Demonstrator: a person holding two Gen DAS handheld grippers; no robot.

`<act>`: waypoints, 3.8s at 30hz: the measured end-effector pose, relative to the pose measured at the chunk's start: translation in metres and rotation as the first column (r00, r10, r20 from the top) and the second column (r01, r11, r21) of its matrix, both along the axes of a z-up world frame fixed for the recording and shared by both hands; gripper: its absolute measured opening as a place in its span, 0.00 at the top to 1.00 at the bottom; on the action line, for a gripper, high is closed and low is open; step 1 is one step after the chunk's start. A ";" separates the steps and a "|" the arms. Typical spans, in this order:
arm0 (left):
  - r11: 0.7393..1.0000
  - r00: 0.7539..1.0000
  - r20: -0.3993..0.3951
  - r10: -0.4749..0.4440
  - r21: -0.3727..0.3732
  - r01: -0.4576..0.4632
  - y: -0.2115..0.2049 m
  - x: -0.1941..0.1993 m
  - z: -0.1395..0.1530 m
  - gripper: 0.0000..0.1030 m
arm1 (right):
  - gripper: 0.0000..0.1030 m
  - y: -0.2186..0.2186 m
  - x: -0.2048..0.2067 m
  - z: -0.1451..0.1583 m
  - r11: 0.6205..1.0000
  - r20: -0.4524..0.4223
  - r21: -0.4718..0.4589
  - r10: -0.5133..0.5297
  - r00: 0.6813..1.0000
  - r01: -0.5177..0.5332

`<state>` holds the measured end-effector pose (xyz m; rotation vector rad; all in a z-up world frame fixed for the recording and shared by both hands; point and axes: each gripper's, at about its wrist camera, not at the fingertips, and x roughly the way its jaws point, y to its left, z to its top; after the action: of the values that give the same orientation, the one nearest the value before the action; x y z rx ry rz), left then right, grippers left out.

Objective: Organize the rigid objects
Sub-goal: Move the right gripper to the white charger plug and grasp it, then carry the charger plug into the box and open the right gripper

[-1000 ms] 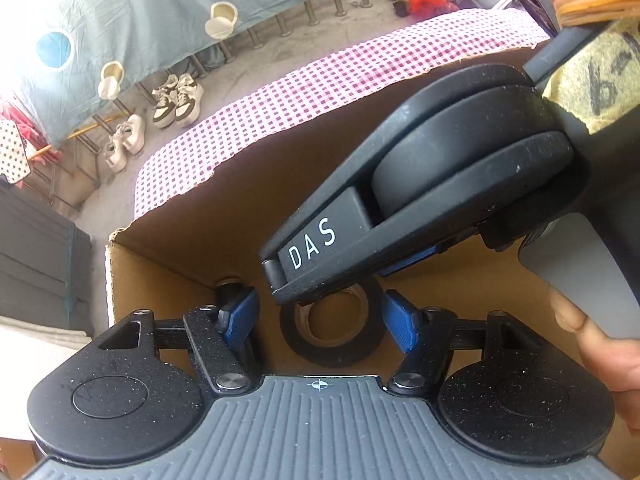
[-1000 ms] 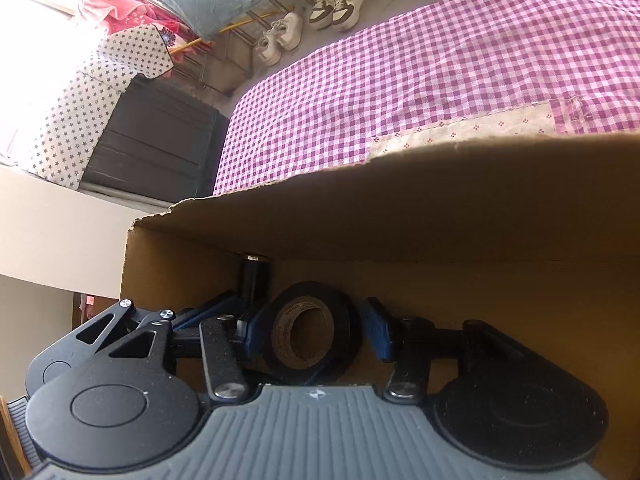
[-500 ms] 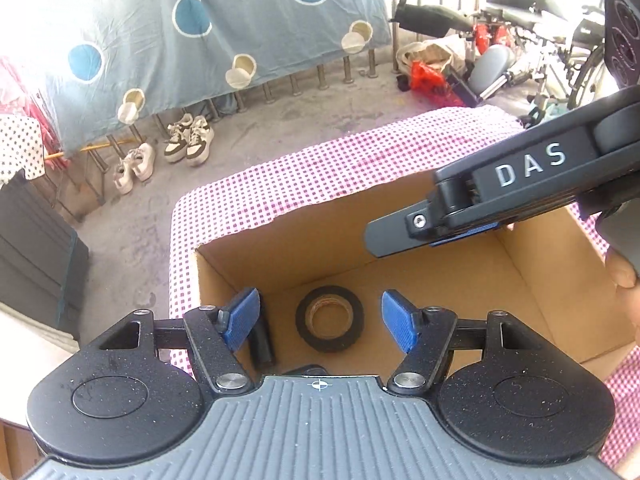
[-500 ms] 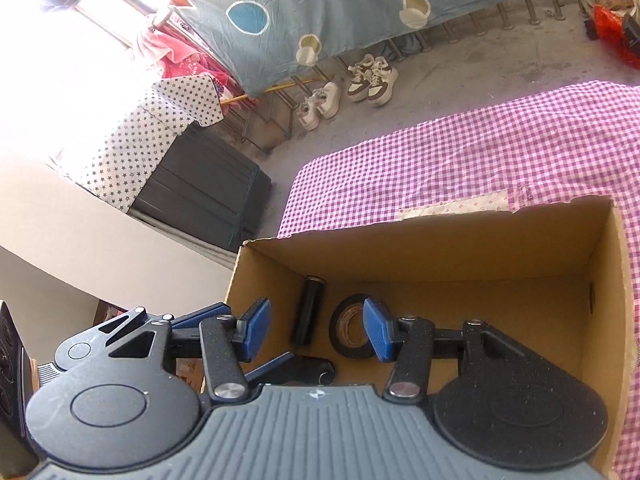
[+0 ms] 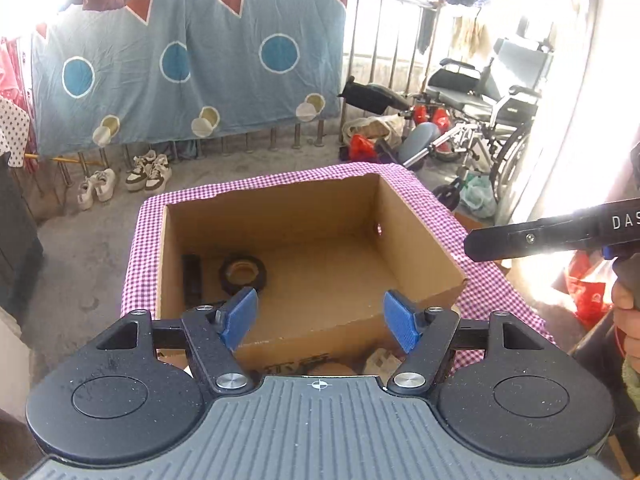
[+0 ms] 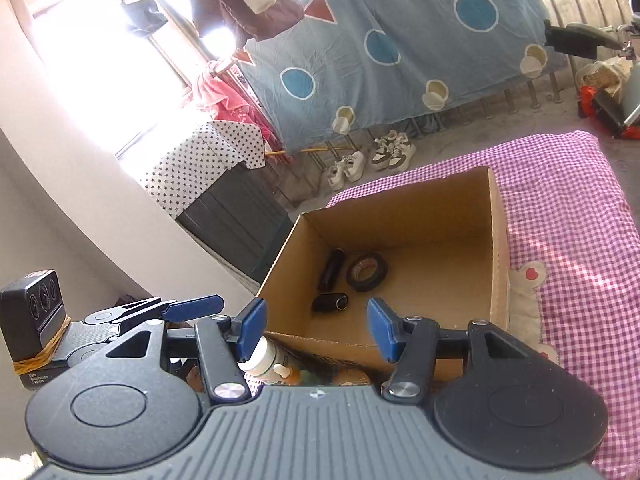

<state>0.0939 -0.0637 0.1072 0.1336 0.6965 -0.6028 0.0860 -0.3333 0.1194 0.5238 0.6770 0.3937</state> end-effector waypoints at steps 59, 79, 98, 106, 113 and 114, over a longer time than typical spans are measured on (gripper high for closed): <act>0.979 0.952 0.259 -0.165 0.163 0.125 -0.092 -0.075 -0.078 0.56 | 0.72 0.050 -0.033 -0.045 0.912 -0.130 -0.393 0.069 0.989 -0.116; 0.980 0.999 -0.032 -0.040 0.196 0.046 -0.040 0.087 -0.048 0.55 | 0.72 0.112 0.161 -0.031 0.895 -0.265 -0.314 0.239 0.934 -0.318; 0.978 0.980 -0.198 0.020 0.209 0.022 -0.019 0.131 -0.066 0.48 | 0.66 0.126 0.226 -0.107 0.919 -0.452 -0.193 0.228 0.862 -0.344; 0.989 0.991 -0.132 0.024 0.148 -0.004 -0.005 0.102 -0.036 0.43 | 0.57 0.095 0.188 -0.061 0.957 -0.343 -0.160 0.175 0.923 -0.240; 0.997 0.999 -0.032 0.000 0.081 0.002 0.011 0.042 -0.005 0.40 | 0.53 0.053 0.092 -0.011 0.981 -0.171 -0.120 0.132 0.976 -0.154; 0.997 1.000 -0.015 -0.002 0.075 0.004 0.013 0.035 -0.003 0.39 | 0.52 0.047 0.077 -0.007 0.983 -0.151 -0.113 0.124 0.981 -0.142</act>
<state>0.1286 -0.0504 0.1042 0.1998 0.7336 -0.5812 0.1634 -0.2861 0.1127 0.3927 0.8728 0.4396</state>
